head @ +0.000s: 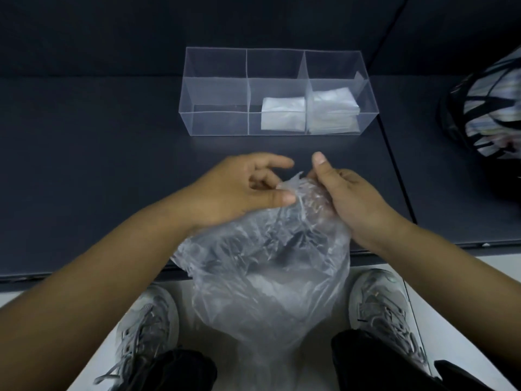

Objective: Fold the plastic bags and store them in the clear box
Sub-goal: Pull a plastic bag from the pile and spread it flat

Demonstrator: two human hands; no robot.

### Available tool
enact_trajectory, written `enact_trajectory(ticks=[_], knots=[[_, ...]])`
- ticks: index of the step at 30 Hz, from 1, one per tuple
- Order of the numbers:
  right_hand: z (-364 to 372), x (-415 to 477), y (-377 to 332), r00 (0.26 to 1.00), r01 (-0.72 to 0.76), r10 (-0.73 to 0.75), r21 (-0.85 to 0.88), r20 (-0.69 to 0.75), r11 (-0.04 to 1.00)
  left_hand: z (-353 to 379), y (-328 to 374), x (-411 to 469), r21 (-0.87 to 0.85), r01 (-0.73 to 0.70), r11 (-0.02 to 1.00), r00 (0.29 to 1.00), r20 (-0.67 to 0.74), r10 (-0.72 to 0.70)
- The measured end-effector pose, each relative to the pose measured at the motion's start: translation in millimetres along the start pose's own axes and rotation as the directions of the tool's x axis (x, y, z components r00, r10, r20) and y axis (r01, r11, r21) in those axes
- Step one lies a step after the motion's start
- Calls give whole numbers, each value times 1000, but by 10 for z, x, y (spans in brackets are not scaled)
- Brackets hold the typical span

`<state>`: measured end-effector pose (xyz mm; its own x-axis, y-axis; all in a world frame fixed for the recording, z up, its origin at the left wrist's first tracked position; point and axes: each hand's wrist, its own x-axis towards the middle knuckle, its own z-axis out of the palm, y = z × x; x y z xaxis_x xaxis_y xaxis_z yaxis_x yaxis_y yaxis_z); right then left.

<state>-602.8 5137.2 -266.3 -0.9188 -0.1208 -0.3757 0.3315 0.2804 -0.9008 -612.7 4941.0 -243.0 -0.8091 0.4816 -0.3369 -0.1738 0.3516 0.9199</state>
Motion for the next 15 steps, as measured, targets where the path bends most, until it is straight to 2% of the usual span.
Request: enact_trajectory(ticks=[2, 6, 9, 12, 15], knots=[[-30, 29, 1, 998, -36, 35, 19, 43, 999, 37, -43, 61, -79, 18, 997, 999, -47, -21], [-197, 35, 28, 984, -78, 69, 46, 166, 996, -30, -228, 65, -359, 14, 933, 974, -208, -94], [-372, 3, 49, 976, -79, 63, 71, 207, 994, -156, -376, 62, -464, 25, 886, 905, -366, -217], [-607, 33, 145, 984, -127, 111, 113, 139, 986, -289, -517, 56, -502, 53, 863, 799, -497, -339], [-733, 30, 228, 990, -136, 128, 156, 63, 978, -329, -615, 40, -560, 48, 827, 753, -524, -399]])
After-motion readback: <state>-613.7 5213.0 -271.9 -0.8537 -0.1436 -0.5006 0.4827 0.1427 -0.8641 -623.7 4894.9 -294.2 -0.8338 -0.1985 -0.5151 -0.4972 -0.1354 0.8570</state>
